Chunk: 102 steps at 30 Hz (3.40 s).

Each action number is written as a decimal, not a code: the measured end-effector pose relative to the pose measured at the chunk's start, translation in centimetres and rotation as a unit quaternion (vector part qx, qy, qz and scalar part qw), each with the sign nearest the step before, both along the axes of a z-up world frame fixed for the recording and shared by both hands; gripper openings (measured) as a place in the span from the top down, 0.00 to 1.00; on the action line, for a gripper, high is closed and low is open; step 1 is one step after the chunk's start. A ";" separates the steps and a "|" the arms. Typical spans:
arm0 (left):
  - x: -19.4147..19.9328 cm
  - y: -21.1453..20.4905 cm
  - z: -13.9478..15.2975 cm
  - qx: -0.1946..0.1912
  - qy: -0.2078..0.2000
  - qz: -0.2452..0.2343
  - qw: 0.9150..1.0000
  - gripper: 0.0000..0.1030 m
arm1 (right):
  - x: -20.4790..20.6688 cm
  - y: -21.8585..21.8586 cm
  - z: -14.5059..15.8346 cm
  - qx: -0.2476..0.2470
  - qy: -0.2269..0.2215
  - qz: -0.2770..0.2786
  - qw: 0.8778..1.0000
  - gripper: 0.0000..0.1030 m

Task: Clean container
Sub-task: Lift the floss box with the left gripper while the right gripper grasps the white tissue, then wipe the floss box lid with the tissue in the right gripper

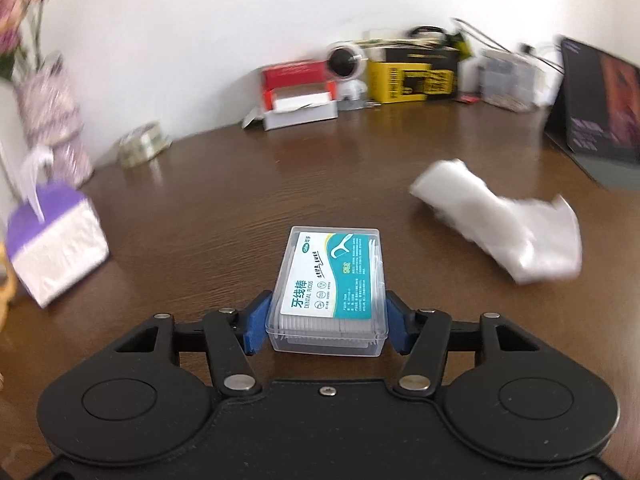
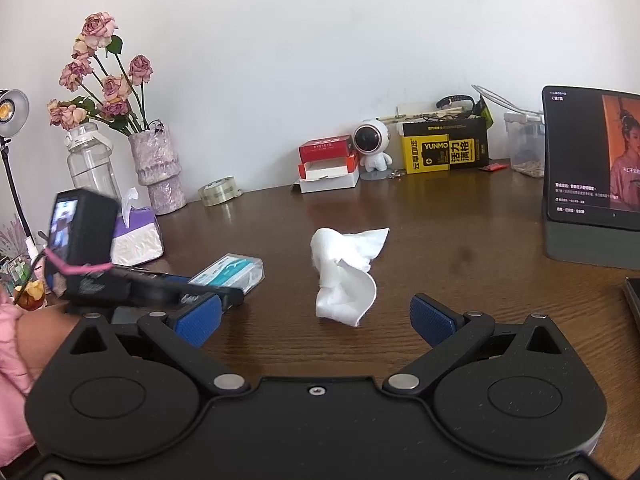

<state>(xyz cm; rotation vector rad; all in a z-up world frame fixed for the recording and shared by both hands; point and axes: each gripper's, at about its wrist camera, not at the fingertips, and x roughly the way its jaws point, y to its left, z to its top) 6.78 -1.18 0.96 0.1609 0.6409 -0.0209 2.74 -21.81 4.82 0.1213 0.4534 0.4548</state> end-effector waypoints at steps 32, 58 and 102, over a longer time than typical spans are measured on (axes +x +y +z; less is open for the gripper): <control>-13.0 -4.6 -2.3 0.155 -0.084 -0.204 0.963 0.45 | 4.3 1.8 -0.2 -0.011 0.054 0.116 0.992 0.93; -14.4 -5.7 -3.3 0.210 -0.114 -0.232 0.943 0.44 | -4.4 5.4 -1.6 -0.012 0.056 0.288 0.956 0.93; -8.4 -8.2 -4.9 0.243 -0.129 -0.233 0.933 0.44 | -5.3 7.6 -0.5 -0.060 -0.009 0.237 0.970 0.93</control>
